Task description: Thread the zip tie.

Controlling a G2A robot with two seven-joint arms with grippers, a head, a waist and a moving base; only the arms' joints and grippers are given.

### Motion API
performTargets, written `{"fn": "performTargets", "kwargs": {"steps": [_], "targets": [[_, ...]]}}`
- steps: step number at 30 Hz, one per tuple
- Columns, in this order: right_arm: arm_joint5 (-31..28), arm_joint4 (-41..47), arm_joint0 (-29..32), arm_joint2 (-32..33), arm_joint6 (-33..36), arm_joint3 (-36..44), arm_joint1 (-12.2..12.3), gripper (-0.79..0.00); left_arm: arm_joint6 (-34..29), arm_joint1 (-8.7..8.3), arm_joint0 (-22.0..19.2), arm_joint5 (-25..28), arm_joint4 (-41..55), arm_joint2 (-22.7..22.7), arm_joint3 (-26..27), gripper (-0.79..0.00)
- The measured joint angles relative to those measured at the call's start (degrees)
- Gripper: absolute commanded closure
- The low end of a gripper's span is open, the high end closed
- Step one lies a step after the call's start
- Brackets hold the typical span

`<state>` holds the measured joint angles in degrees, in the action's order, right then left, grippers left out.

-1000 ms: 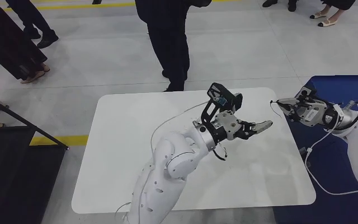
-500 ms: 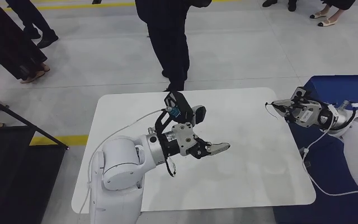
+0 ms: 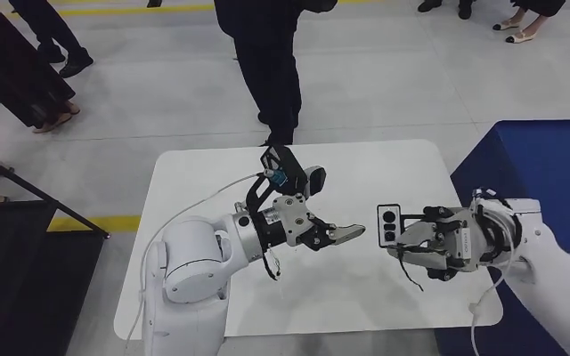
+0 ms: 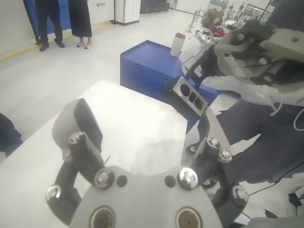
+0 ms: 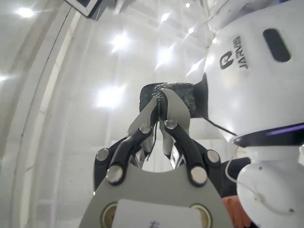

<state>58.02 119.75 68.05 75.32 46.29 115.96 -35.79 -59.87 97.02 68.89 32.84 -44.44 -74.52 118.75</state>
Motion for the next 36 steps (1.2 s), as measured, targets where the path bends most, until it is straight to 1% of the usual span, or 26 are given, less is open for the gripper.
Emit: {"fn": "performTargets", "kwargs": {"steps": [5,6,8,10,11,12,14,15,16,18,26,29,30,33,36], "targets": [[-0.02,4.34,-1.46,-0.07,-0.01,1.20,1.97,0.000,0.00,0.00,0.00,0.00,0.00,0.00,0.00,-0.785],[-0.02,4.49,-2.01,-0.13,-0.23,1.19,2.25,0.000,0.00,0.00,0.00,0.00,0.00,0.00,0.00,-0.785],[-0.79,1.35,-3.42,0.32,-1.65,0.34,2.22,0.000,0.00,0.00,0.00,0.00,0.00,0.00,0.00,-0.785],[-6.09,-5.81,-4.89,1.74,-3.62,-0.47,1.76,0.000,0.00,0.00,0.00,0.00,0.00,0.00,0.00,-0.785],[-9.83,-9.21,-4.94,2.22,-3.78,-0.46,1.54,0.000,0.00,0.00,0.00,0.00,0.00,0.00,0.00,-0.785],[-14.85,-13.08,-4.44,2.45,-2.88,-0.35,1.26,0.000,0.00,0.00,0.00,0.00,0.00,0.00,0.00,-0.785],[-20.71,-17.20,-3.44,2.40,0.11,-0.35,0.89,0.000,0.00,0.00,0.00,0.00,0.00,0.00,0.00,-0.785],[-23.09,-18.70,-2.78,2.11,2.69,-0.63,0.66,0.000,0.00,0.00,0.00,0.00,0.00,0.00,0.00,-0.785],[-23.83,-18.89,-2.37,1.84,4.74,-1.00,0.49,0.000,0.00,0.00,0.00,0.00,0.00,0.00,0.00,-0.785],[-23.53,-18.19,-2.16,1.61,8.35,-1.92,0.20,0.000,0.00,0.00,0.00,0.00,0.00,0.00,0.00,-0.785],[-23.55,-18.24,-2.16,1.82,8.30,-1.99,0.15,0.000,0.06,-0.01,0.02,-0.01,-0.03,0.00,0.04,-0.785],[-24.71,-18.96,-2.03,4.22,3.22,-3.82,0.13,0.000,2.32,-0.38,0.16,-0.47,-1.59,-0.45,1.63,-0.785],[-24.57,-18.04,-2.05,5.36,0.23,-5.50,0.14,0.000,3.62,-0.58,0.21,-0.91,-2.06,-1.05,2.58,-0.785],[-21.70,-15.93,-3.51,6.97,-8.73,-9.27,0.17,0.000,7.10,-1.08,0.57,-1.06,-2.15,-2.92,4.88,-0.785],[-17.49,-17.55,-6.30,4.88,-17.56,-10.98,-0.07,0.000,9.26,-1.56,1.55,-0.80,-1.34,-3.96,6.27,-0.785]]}}
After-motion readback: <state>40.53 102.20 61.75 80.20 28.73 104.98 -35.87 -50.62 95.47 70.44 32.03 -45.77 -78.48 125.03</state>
